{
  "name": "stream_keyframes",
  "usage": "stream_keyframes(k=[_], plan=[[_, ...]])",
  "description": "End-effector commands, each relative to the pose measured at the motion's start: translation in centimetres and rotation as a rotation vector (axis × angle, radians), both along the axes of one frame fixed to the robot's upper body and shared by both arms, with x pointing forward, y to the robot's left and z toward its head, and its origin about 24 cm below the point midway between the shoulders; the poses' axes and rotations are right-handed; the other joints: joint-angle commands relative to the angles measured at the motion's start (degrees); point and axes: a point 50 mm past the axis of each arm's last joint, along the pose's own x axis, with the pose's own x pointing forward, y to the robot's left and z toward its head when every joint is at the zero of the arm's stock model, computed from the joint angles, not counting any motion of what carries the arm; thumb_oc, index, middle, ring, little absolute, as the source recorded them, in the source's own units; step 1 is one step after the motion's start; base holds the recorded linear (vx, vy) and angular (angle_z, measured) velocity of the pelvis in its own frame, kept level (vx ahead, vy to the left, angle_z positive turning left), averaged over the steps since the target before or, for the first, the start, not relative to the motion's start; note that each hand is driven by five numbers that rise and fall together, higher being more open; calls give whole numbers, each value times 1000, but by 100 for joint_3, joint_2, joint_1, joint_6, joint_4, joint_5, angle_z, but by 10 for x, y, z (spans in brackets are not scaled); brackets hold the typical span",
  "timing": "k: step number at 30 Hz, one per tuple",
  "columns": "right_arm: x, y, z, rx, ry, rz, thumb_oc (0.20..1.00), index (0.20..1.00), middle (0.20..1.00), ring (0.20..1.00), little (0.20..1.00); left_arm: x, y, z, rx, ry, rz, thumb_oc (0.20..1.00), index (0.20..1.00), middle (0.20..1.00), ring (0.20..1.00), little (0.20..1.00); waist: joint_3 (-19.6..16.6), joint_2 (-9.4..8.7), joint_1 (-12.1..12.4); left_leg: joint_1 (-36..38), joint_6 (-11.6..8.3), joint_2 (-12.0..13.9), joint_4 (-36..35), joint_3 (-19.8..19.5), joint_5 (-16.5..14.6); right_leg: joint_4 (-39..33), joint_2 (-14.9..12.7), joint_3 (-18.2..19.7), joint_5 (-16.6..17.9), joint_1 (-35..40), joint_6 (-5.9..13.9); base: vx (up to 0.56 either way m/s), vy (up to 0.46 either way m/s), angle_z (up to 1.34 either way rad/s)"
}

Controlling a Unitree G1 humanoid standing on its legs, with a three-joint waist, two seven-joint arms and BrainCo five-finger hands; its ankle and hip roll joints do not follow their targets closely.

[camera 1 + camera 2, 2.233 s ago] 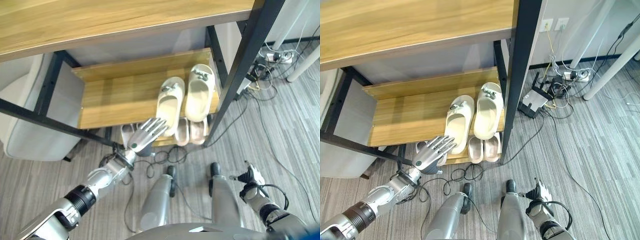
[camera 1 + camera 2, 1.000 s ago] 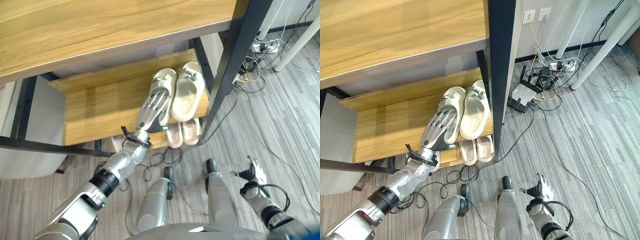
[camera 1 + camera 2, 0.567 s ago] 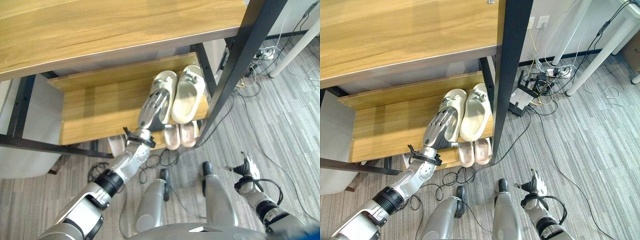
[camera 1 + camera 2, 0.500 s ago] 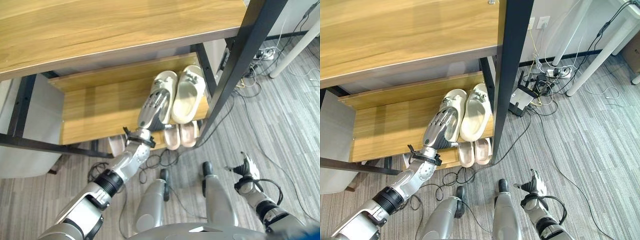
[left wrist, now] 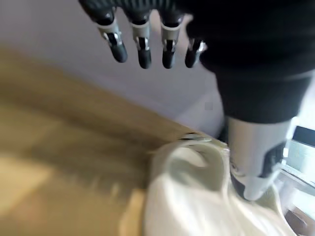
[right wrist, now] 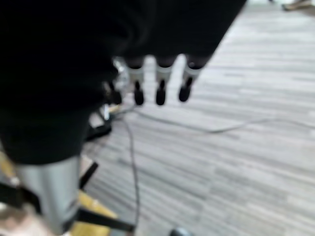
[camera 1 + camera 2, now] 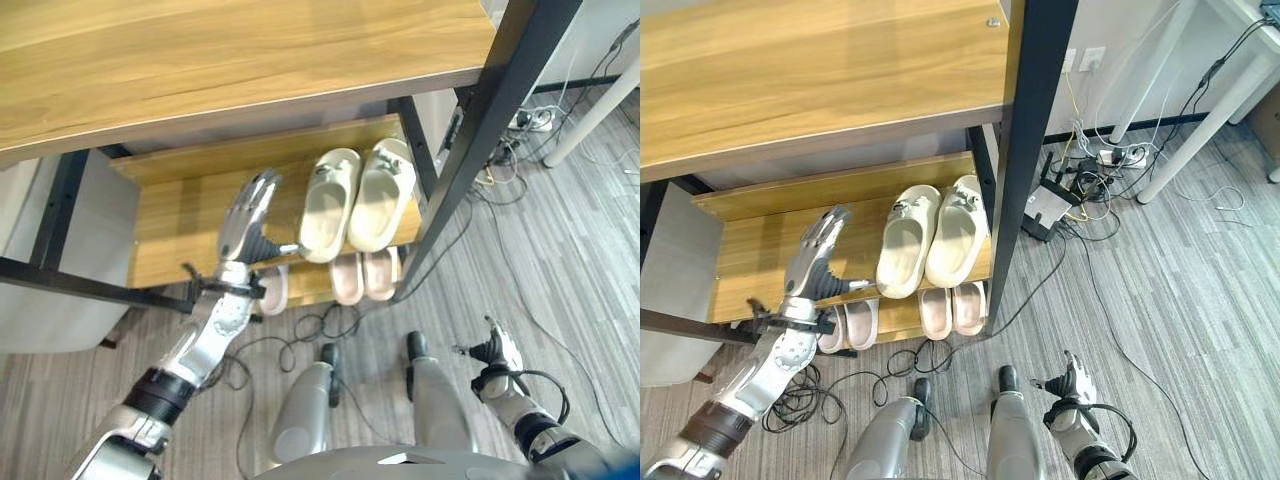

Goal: Arrange the slippers neatly on the shoe rack.

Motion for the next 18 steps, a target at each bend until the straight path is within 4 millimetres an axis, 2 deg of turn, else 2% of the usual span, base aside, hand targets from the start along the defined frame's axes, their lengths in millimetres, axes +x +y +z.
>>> stream_keyframes(k=[1,3,9,18], plan=[[3,-12,8,-17,-36,-9,1000,1000,1000,1000,1000,-2,-10,11,-129,-5,-88,1000,1000,1000,1000,1000,-186,136,-73,-48,-158,96,-610,-66,461,475,86,-40,-571,63,-6,0,0,0],[5,-13,12,-18,-53,0,1000,1000,1000,1000,1000,-9,-8,2,-188,79,-105,1000,1000,1000,1000,1000,-172,159,-65,-60,-150,96,-602,-67,469,479,87,-47,-562,58,-2,0,0,0],[12,-12,19,-18,-83,27,1000,1000,1000,1000,1000,-12,-13,-16,-237,199,-124,1000,1000,1000,1000,1000,-119,167,-94,-87,-144,98,-591,-73,491,494,97,-39,-557,31,-10,0,0,0],[19,-9,26,-14,-118,51,1000,1000,1000,1000,1000,-8,-35,-38,-352,327,-162,1000,1000,1000,1000,1000,-42,169,-167,-137,-130,87,-639,-62,542,503,96,-18,-531,-52,-3,-2,0,1]])
